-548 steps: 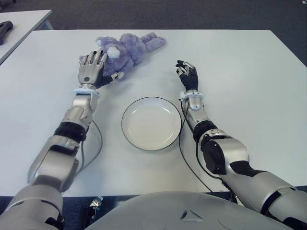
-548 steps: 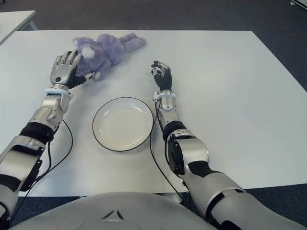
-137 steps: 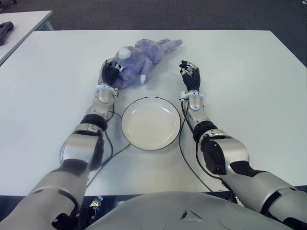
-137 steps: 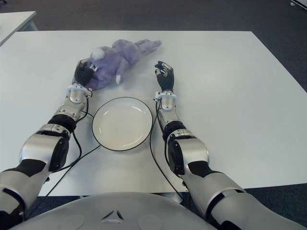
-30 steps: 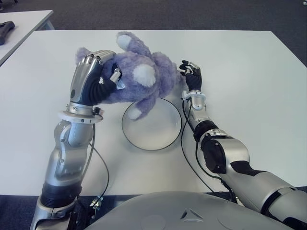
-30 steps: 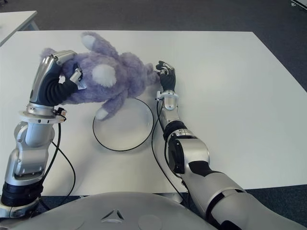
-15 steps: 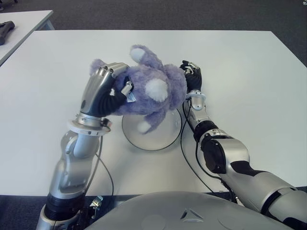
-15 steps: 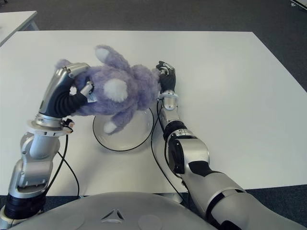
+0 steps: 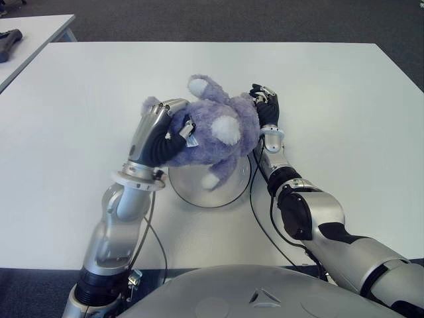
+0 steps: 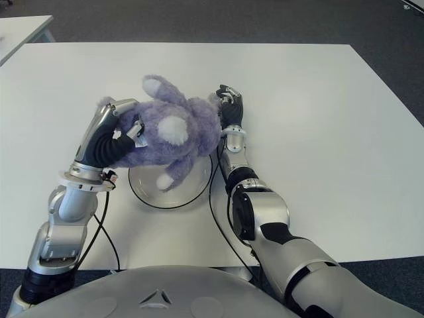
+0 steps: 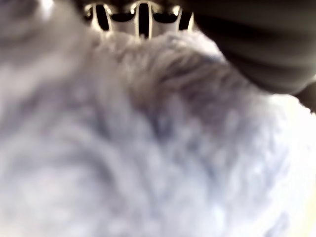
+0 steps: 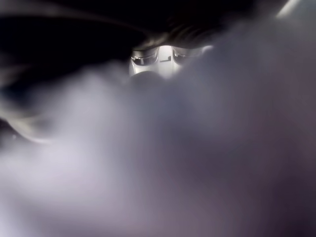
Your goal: Put the doll into the plate.
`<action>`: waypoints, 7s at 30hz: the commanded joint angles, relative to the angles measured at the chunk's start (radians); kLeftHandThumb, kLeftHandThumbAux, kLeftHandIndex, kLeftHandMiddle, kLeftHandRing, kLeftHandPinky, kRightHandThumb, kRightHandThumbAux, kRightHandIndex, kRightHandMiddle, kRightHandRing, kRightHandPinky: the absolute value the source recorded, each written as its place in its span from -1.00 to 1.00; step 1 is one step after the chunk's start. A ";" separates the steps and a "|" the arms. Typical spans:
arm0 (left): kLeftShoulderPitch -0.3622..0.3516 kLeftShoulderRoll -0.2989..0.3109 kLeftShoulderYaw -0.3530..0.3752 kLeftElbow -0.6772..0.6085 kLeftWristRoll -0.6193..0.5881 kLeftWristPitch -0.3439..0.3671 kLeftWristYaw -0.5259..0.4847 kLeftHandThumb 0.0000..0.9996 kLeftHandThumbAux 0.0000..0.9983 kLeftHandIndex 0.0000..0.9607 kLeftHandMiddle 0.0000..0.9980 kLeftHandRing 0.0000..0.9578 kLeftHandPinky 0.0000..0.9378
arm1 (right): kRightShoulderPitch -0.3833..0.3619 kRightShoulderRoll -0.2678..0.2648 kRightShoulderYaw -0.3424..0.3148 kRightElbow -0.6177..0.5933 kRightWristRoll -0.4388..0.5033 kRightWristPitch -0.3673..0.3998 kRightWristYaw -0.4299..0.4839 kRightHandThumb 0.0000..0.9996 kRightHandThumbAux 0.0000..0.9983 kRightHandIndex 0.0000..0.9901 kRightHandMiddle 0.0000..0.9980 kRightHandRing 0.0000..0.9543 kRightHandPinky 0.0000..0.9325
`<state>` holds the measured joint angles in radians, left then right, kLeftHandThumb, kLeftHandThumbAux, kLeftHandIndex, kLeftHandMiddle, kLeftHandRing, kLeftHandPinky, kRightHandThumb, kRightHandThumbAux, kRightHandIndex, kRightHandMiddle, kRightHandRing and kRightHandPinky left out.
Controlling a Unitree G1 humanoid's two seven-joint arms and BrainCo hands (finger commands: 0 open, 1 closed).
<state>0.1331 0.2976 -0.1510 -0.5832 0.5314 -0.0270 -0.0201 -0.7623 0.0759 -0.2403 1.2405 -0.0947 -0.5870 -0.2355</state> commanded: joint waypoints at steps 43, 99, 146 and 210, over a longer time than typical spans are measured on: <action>0.079 -0.169 -0.016 0.488 -0.012 -0.045 0.273 0.47 0.39 -0.08 0.79 0.85 0.86 | 0.205 0.116 -0.018 0.123 0.017 0.099 0.005 1.00 0.39 -0.10 -0.52 -0.23 0.04; 0.082 0.300 -0.042 0.412 -0.560 -0.058 -0.543 -0.85 -0.18 -1.00 -1.00 -1.00 -1.00 | 0.191 0.141 -0.045 0.123 0.043 0.121 -0.001 1.00 0.39 -0.11 -0.48 -0.21 0.06; 0.038 0.382 -0.012 0.662 -0.570 -0.400 -0.592 -1.00 -0.40 -1.00 -1.00 -0.80 -1.00 | 0.190 0.144 -0.033 0.123 0.054 0.127 0.010 1.00 0.38 -0.12 -0.52 -0.19 0.07; 0.201 0.442 0.309 0.437 -0.797 -0.026 -0.618 -1.00 -0.46 -1.00 -1.00 -1.00 -1.00 | 0.188 0.148 -0.047 0.124 0.066 0.132 0.033 0.91 0.35 -0.12 -0.52 -0.03 -0.36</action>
<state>0.2787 0.7595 0.1549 -0.1864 -0.2773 -0.0926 -0.6156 -0.7620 0.0769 -0.2608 1.2509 -0.0686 -0.5755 -0.2031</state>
